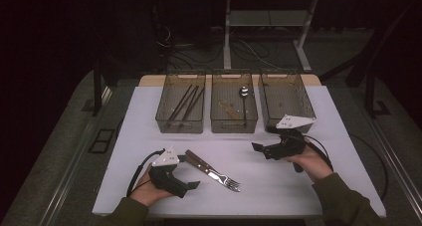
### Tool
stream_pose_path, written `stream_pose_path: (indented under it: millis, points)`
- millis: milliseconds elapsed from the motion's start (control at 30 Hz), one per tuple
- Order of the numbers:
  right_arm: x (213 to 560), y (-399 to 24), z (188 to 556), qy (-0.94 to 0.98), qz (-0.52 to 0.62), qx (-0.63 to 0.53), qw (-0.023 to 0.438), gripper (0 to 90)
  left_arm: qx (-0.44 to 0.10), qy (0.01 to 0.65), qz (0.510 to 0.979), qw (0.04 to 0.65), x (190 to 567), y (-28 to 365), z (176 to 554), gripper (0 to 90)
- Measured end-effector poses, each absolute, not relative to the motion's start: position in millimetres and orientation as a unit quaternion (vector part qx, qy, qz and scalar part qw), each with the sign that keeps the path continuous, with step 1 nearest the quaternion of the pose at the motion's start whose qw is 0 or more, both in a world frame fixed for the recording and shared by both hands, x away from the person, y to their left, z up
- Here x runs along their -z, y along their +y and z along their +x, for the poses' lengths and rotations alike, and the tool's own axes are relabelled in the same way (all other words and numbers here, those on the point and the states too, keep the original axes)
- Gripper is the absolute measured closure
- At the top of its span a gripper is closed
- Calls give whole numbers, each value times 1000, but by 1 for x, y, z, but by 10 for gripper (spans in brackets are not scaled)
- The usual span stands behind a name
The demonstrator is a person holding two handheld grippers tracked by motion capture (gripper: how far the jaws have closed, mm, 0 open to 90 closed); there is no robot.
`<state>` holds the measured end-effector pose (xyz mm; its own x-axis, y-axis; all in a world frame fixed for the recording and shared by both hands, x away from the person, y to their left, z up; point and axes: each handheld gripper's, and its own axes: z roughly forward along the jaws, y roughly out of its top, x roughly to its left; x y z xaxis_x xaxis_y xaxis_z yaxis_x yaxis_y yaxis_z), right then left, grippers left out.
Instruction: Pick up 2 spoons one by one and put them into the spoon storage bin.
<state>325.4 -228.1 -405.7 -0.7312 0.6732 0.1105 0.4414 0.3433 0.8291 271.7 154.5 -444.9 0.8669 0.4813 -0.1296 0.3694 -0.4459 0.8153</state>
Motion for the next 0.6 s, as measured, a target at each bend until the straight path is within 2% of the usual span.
stream_pose_path:
  millis: [600]
  points:
    - [437,-271,279,816,353,-440,129,131,-76,266,841,464,439,157,275,21]
